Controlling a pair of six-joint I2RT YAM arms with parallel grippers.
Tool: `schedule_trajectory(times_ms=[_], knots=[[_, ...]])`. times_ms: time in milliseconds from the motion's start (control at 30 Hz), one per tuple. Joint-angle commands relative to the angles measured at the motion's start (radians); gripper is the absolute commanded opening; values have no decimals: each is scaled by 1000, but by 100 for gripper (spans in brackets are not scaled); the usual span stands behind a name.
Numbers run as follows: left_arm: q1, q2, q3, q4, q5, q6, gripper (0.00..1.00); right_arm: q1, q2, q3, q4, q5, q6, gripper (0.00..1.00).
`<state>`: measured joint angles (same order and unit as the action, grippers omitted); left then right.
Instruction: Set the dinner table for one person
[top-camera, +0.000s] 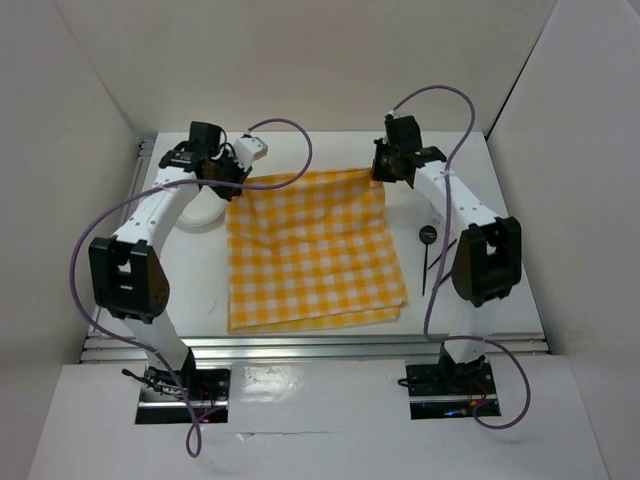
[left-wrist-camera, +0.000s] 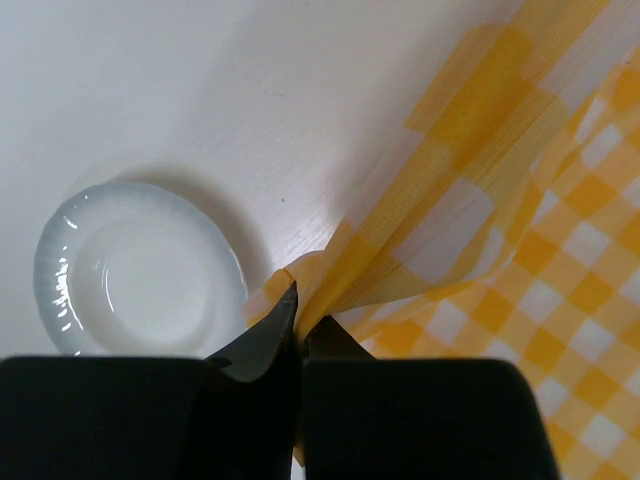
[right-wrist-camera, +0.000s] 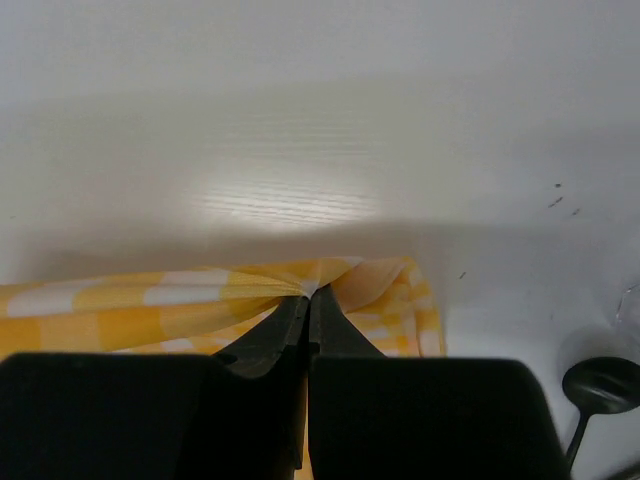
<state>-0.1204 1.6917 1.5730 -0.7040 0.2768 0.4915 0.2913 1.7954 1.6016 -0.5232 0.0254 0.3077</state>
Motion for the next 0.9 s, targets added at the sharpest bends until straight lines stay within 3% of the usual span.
schedule_trajectory(times_ms=[0, 133, 167, 233, 267, 300, 333, 367, 400, 467, 567, 600, 667, 700, 733, 833, 867], knots=[[-25, 91, 96, 107, -180, -56, 0, -61, 126, 140, 46, 97, -30, 0], [-51, 244, 208, 152, -286, -103, 0, -101, 293, 305, -29, 214, 27, 1], [-62, 316, 249, 152, -325, -120, 1, -101, 314, 358, -29, 252, 27, 7], [-62, 390, 416, 57, -349, -172, 27, -101, 349, 411, -15, 236, -19, 33], [-73, 417, 467, 26, -379, -189, 35, -101, 379, 463, -3, 219, -44, 51], [-73, 451, 540, 2, -395, -205, 51, -101, 390, 487, -3, 232, -62, 61], [-82, 451, 554, -15, -409, -215, 93, -92, 404, 509, 6, 261, -105, 69], [-82, 451, 541, -15, -442, -226, 100, -83, 404, 535, 6, 283, -125, 73], [-82, 433, 520, -3, -464, -226, 100, -83, 404, 544, 6, 306, -142, 73], [-102, 357, 457, 53, -499, -226, 100, -51, 345, 544, -38, 320, -163, 73], [-160, 226, 271, 107, -522, -165, 100, 17, 177, 317, -6, 306, -163, 73], [-182, 198, 218, 119, -534, -153, 100, 34, 130, 147, 43, 254, -163, 71], [-237, 162, 75, 100, -534, -143, 96, 75, 26, 4, 80, 208, -124, 67], [-249, 139, 37, 81, -534, -152, 87, 75, 3, -52, 80, 176, -95, 61], [-258, 128, -47, 68, -516, -162, 83, 75, -13, -145, 80, 157, -58, 42], [-268, 80, -187, 78, -481, -197, 77, 75, -48, -279, 80, 108, 51, 3], [-268, 80, -212, 87, -481, -197, 77, 75, -48, -305, 80, 94, 79, 0]])
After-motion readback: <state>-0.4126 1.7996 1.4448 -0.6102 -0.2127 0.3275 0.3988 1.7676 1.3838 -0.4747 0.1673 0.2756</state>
